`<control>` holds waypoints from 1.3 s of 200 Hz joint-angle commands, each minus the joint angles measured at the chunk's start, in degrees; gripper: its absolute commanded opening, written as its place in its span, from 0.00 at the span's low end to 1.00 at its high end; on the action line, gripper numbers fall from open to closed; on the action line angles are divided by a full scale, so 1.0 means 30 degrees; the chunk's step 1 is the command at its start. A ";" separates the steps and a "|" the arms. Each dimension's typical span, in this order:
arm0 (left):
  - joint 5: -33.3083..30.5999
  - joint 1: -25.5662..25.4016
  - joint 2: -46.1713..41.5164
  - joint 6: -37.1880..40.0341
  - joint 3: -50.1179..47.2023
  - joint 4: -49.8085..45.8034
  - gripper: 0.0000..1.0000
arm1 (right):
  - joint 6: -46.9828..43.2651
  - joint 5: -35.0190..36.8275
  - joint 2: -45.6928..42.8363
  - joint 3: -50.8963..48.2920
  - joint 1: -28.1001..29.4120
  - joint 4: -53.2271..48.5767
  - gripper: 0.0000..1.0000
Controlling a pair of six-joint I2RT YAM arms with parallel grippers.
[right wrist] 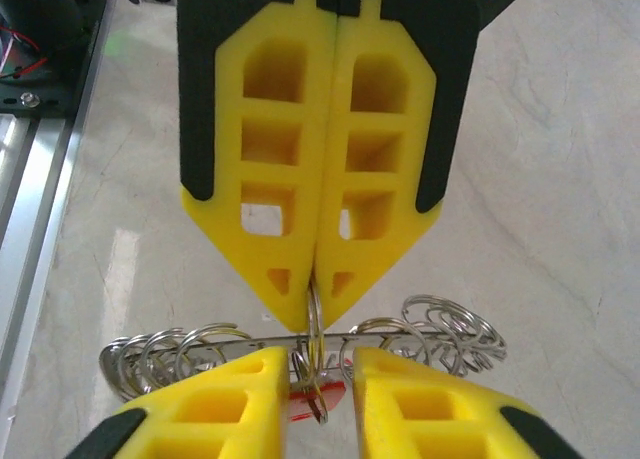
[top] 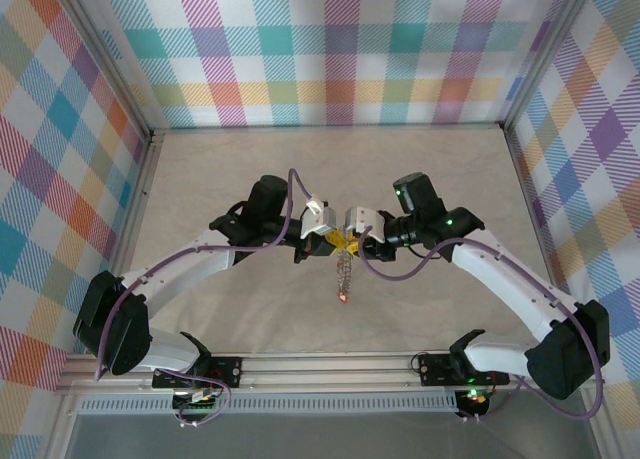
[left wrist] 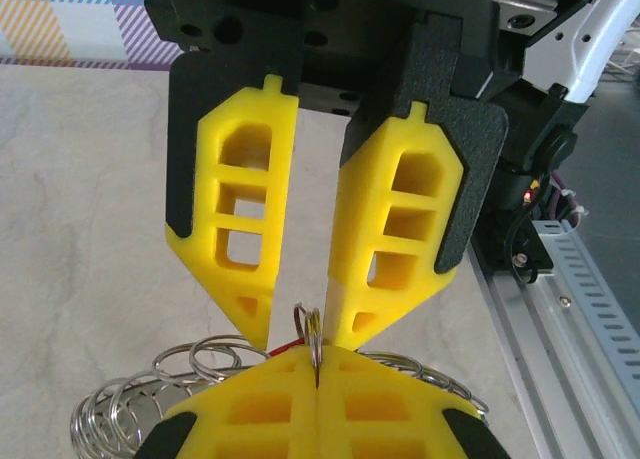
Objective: Put the keys on the keyring
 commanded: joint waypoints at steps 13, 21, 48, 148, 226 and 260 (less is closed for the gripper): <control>0.1621 0.0169 -0.0265 -0.1303 0.0057 0.2292 0.00 | 0.0555 -0.0672 -0.1079 -0.0498 -0.0451 0.0699 0.25; 0.1910 0.0203 -0.0212 -0.1424 -0.0024 0.2573 0.00 | 0.0705 -0.0880 -0.1256 -0.0662 -0.0577 0.0841 0.24; 0.2132 0.0231 -0.0100 -0.1873 -0.0391 0.3653 0.00 | 0.0911 -0.1342 -0.1324 -0.0746 -0.0700 0.0846 0.21; 0.1150 0.0217 -0.0448 -0.4785 -0.2632 0.9384 0.00 | 0.1878 -0.3397 -0.0200 -0.0459 -0.0700 0.2035 0.08; 0.1387 0.0202 -0.1203 -0.4094 -0.3106 0.9229 0.00 | 0.2192 -0.3304 -0.0223 -0.0800 -0.1102 0.2302 0.17; 0.1450 0.0264 -0.1403 -0.3775 -0.2830 0.8908 0.00 | 0.2426 -0.3694 -0.0400 -0.0857 -0.1424 0.2149 0.21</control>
